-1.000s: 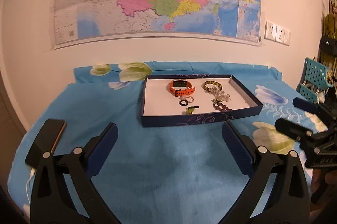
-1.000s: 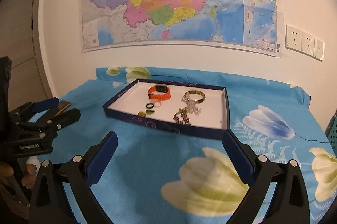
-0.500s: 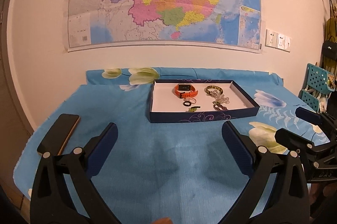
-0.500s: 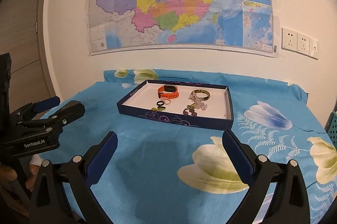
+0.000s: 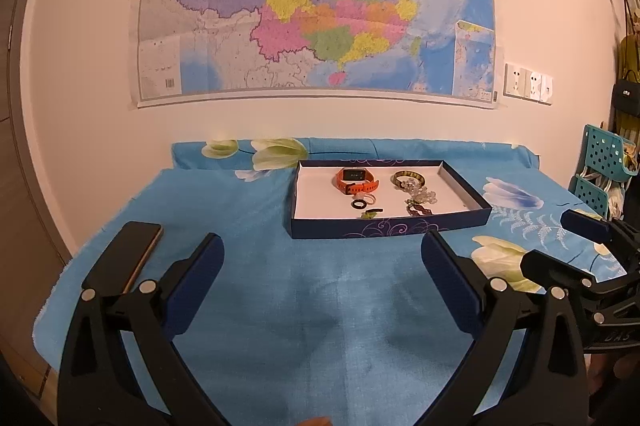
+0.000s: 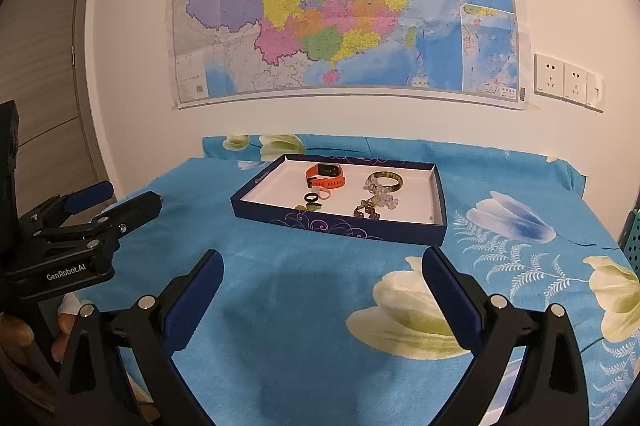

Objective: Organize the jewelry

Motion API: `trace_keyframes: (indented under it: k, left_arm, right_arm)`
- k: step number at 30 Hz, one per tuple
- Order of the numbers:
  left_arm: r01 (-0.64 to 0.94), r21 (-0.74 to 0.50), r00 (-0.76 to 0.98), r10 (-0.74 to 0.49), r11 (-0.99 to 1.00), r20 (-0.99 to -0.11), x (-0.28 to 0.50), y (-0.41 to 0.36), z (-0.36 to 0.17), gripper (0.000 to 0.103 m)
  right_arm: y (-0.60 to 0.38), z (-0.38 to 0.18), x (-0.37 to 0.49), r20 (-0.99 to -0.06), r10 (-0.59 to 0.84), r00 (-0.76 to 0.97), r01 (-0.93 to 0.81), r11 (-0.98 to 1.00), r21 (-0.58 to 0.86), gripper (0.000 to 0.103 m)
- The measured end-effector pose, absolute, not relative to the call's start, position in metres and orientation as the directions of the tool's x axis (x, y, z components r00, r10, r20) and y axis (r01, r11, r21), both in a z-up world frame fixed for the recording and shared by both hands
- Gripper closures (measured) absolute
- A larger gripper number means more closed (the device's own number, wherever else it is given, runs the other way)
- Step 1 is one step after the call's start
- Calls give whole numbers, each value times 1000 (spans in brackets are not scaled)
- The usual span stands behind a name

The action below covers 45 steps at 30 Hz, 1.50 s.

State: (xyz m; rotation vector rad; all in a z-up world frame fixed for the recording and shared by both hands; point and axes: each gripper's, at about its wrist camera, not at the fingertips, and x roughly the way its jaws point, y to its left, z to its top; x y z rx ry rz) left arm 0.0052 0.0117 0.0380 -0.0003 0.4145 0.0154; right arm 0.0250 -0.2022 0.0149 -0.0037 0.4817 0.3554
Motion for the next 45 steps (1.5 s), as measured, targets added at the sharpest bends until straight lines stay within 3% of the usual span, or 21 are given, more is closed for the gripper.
trace_keyframes:
  k: [45]
  left_arm:
    - [-25,11,933,27,1000,-360,0,6,50,6]
  right_arm:
    - [-204,20,22,-420,326,847,-327,942,72,7]
